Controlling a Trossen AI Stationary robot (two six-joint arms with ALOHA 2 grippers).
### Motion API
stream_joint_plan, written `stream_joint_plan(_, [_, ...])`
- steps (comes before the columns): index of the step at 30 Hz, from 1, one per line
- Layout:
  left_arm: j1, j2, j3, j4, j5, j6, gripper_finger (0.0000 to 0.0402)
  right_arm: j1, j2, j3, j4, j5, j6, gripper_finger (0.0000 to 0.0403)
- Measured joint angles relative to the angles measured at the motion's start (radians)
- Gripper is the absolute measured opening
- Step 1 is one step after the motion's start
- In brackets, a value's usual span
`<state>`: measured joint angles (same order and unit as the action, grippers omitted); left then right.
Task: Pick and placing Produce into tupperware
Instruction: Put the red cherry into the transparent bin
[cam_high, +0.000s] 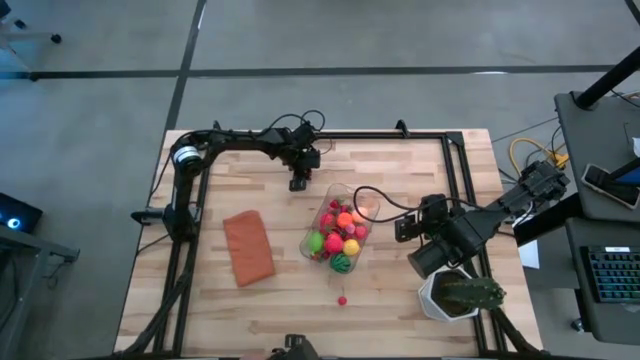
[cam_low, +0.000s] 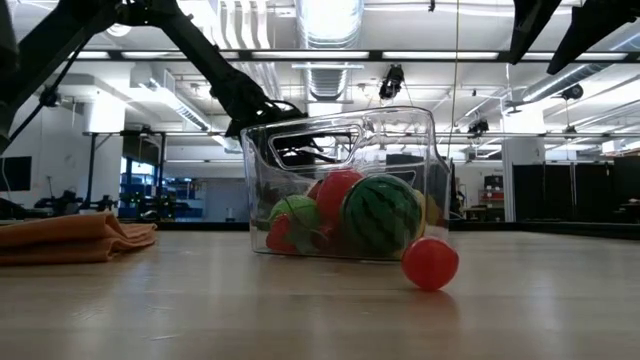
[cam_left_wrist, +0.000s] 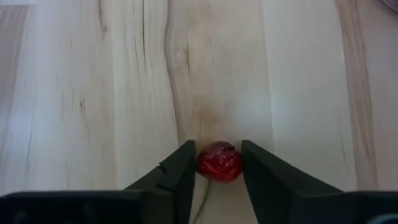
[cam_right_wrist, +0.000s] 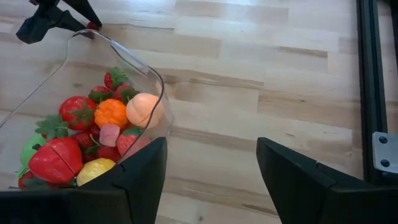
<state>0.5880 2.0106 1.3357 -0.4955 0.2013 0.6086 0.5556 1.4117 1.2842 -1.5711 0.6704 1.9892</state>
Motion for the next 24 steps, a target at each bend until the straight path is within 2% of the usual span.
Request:
stream_joint_plan(7, [-0.001,-0.012,-0.002,-0.022,-0.023,-0.035,0.0073,0.0,0.0,0.0,0.0,-0.017,-0.016,0.024])
stream_joint_plan(12, [-0.007,-0.063,-0.007,-0.046,-0.05,-0.054,0.0061,0.0,0.0,0.0,0.0,-0.019,-0.027,0.024])
stream_joint_plan(18, [-0.048,-0.175,-0.006,-0.082,-0.042,-0.109,0.0059,0.0,0.0,0.0,0.0,-0.018,-0.054,0.024])
stream_joint_plan(24, [-0.176,-0.333,-0.006,-0.08,-0.026,-0.133,0.0059,0.0,0.0,0.0,0.0,-0.015,-0.08,0.024])
